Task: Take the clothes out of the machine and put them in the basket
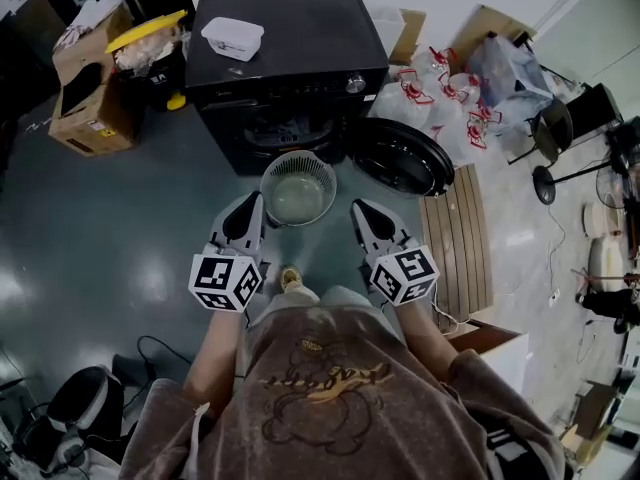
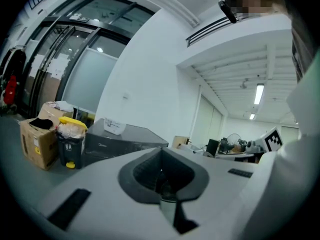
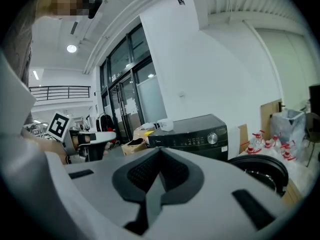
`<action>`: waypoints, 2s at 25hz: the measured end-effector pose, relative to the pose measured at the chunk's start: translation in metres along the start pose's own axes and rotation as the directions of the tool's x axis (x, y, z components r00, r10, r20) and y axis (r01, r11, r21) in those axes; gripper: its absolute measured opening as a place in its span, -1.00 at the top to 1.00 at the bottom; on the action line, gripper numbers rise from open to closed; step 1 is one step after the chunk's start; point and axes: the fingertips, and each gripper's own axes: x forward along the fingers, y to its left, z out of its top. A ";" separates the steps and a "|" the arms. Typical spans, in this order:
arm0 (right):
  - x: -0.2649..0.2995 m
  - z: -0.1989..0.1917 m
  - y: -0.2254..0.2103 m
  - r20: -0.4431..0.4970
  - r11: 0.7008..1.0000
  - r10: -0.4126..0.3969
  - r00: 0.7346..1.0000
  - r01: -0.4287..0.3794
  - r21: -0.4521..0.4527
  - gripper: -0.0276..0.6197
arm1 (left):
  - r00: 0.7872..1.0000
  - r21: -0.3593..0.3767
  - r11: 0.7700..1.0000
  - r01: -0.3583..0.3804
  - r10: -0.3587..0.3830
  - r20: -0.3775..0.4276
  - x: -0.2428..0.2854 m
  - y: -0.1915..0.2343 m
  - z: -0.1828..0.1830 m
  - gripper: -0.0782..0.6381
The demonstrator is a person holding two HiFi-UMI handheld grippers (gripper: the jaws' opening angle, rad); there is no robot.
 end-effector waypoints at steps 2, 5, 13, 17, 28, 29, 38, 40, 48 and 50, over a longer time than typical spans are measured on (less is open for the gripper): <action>0.011 0.003 -0.006 0.001 1.000 -0.008 1.000 0.008 0.003 0.92 | 1.000 0.003 1.000 0.009 -0.009 -0.003 0.013 0.008 0.003 0.77; 0.025 0.007 -0.019 0.001 1.000 -0.018 1.000 0.018 0.012 0.92 | 1.000 0.003 1.000 0.017 -0.017 -0.012 0.033 0.015 0.004 0.77; 0.082 0.019 -0.065 -0.010 1.000 0.013 1.000 -0.013 0.024 0.92 | 0.999 -0.008 1.000 0.006 -0.006 -0.032 0.098 0.034 -0.002 0.77; 0.119 0.024 -0.094 -0.040 0.998 0.053 0.998 -0.053 0.017 0.92 | 0.999 -0.007 1.000 -0.020 0.019 -0.025 0.134 0.046 0.002 0.77; 0.208 -0.043 -0.152 -0.079 0.994 0.105 0.991 -0.106 -0.009 0.92 | 0.999 0.004 0.999 -0.039 0.039 -0.034 0.213 0.100 -0.062 0.77; 0.215 -0.057 -0.155 -0.076 0.994 0.105 0.992 -0.106 -0.008 0.92 | 0.999 0.001 0.999 -0.035 0.035 -0.036 0.217 0.107 -0.076 0.77; 0.287 -0.188 -0.175 -0.039 0.993 0.122 0.992 -0.121 0.016 0.92 | 1.000 0.004 1.000 -0.017 0.017 0.005 0.261 0.160 -0.202 0.77; 0.303 -0.209 -0.181 -0.018 0.993 0.121 0.993 -0.121 0.013 0.92 | 1.000 0.015 1.000 -0.013 0.013 0.019 0.270 0.170 -0.226 0.77; 0.343 -0.279 -0.218 0.023 0.994 0.102 0.995 -0.101 -0.051 0.92 | 0.998 0.065 0.998 -0.005 0.001 0.059 0.307 0.199 -0.317 0.77; 0.344 -0.287 -0.225 0.012 0.995 0.090 0.996 -0.089 -0.038 0.92 | 0.998 0.081 0.997 -0.004 -0.002 0.066 0.311 0.199 -0.331 0.77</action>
